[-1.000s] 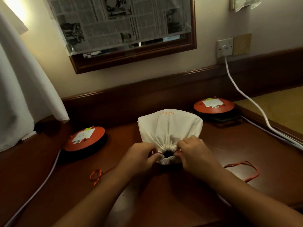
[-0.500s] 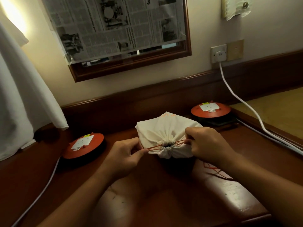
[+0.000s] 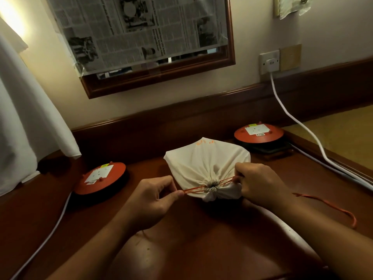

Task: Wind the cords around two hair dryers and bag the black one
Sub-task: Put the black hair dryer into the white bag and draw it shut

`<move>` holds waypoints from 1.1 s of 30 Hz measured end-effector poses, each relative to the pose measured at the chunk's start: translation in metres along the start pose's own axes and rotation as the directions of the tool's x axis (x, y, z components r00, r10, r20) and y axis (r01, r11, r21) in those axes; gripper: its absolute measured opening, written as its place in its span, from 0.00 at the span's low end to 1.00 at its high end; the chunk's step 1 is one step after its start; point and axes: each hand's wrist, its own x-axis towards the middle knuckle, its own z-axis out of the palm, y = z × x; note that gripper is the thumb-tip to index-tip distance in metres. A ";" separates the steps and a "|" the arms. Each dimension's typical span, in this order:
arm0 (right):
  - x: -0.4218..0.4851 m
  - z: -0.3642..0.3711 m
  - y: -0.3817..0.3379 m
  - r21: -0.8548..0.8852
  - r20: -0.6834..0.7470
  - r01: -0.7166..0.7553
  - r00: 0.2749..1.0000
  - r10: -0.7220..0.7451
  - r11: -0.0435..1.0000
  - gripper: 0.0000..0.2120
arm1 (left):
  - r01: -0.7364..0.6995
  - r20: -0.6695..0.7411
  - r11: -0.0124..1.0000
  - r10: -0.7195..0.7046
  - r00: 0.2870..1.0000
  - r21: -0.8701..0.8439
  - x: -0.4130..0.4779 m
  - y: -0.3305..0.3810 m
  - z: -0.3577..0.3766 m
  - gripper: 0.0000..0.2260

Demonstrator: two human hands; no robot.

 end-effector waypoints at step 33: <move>0.069 0.122 -0.014 0.056 0.367 -0.315 0.889 0.274 0.947 0.44 | 0.383 -0.150 0.844 -0.464 0.873 -0.376 0.065 -0.092 0.094 0.44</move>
